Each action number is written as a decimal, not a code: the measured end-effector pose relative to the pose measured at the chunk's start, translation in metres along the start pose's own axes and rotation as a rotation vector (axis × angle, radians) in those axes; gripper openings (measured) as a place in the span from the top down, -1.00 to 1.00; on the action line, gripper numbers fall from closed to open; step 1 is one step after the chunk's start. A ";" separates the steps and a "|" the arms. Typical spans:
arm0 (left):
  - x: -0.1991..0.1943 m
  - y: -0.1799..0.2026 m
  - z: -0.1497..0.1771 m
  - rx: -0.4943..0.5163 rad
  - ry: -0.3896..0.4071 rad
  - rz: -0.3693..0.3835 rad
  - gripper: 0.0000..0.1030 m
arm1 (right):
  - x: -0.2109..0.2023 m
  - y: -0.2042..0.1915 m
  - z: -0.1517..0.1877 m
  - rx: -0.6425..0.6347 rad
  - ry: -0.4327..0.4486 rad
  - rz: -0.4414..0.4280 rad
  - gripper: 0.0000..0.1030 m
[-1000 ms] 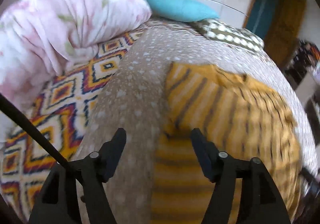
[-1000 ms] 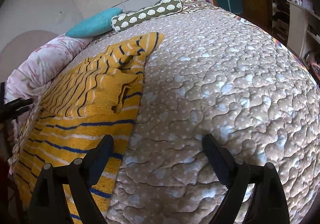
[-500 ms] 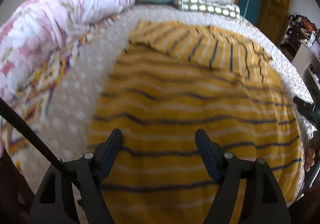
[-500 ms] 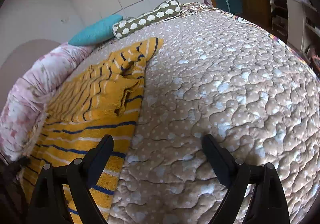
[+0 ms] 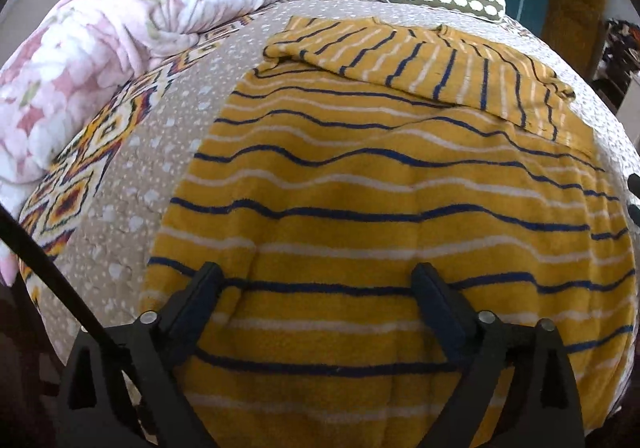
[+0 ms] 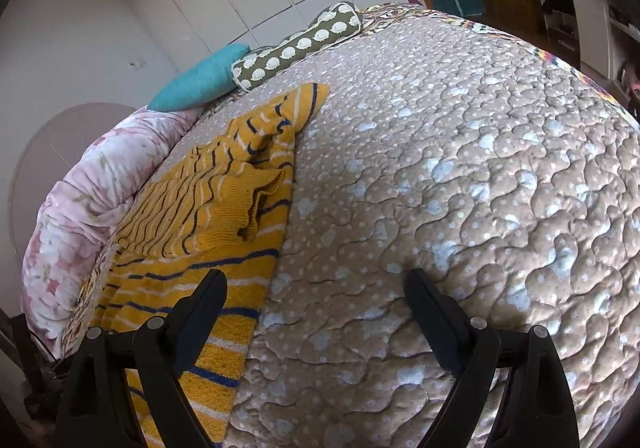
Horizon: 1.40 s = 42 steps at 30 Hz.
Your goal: Fold small clothes
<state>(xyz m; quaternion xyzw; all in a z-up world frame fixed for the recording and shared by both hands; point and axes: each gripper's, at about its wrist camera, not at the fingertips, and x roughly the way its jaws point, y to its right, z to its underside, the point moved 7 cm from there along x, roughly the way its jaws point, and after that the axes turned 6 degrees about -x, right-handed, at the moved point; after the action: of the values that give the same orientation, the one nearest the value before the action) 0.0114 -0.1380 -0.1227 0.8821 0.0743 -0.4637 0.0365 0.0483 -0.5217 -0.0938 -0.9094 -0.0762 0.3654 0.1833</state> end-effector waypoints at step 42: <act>-0.009 -0.024 -0.011 -0.142 -0.070 0.099 -0.58 | -0.012 -0.102 0.038 -0.287 0.045 -0.038 -0.19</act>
<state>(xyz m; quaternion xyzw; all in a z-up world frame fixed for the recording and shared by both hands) 0.0111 -0.1138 -0.1085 0.8632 0.0621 -0.4854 0.1242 0.0130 -0.4204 -0.0714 -0.9326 -0.1408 0.3268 0.0598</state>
